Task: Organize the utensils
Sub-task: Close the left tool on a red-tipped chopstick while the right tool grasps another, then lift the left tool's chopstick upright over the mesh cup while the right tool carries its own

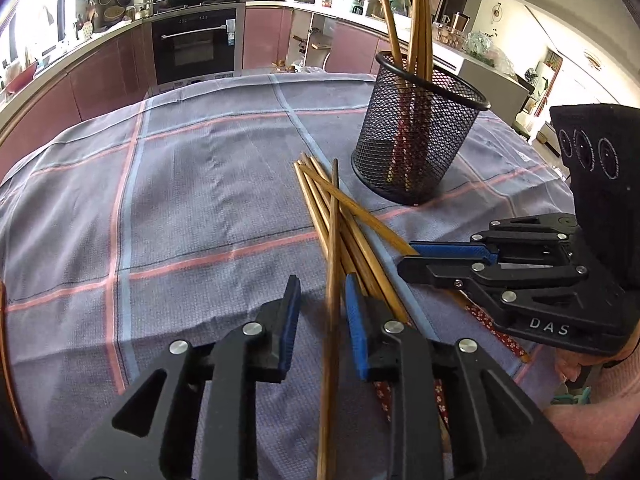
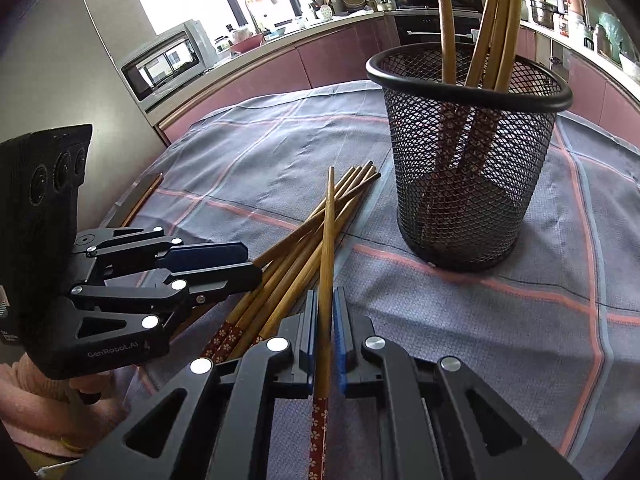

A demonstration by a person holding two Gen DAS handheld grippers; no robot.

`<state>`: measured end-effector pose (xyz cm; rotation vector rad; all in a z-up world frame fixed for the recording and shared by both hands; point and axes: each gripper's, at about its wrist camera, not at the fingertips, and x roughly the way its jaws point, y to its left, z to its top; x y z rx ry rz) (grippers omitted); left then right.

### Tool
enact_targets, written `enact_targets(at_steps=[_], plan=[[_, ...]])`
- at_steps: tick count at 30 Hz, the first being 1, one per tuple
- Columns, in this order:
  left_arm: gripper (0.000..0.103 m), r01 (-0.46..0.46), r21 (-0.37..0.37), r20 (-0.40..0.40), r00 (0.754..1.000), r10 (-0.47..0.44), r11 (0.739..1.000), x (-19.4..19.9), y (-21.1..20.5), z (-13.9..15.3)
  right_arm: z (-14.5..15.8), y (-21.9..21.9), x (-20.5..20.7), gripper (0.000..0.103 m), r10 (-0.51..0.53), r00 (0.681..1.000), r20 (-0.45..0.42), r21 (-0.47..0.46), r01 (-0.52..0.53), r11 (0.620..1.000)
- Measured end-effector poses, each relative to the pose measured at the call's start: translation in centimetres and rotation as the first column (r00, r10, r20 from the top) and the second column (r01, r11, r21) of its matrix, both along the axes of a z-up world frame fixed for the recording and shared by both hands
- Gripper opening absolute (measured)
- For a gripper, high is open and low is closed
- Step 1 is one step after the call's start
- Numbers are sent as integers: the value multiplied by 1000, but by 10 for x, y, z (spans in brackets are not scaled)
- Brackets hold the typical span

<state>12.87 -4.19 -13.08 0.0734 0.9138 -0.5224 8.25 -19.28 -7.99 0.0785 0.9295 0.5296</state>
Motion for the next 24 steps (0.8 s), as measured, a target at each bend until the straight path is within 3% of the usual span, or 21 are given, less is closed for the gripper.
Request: enact_targets(at_steps=[6, 11, 17, 24], plan=[[23, 31, -23, -35, 999, -31, 999, 20, -2, -2, 0, -1, 5, 8, 11, 1000, -5, 10, -11, 1000], [8, 43, -21, -45, 998, -44, 999, 28, -11, -1, 1, -3, 4, 6, 8, 1000, 1, 14, -8, 1000], [7, 20, -30, -41, 999, -22, 999, 27, -12, 4, 13, -7, -5, 6, 13, 999, 50, 12, -14, 1000], [7, 18, -90, 4, 1000, -18, 996, 12, 2, 31, 35, -17, -15, 6, 8, 993, 114, 30, -12, 999]])
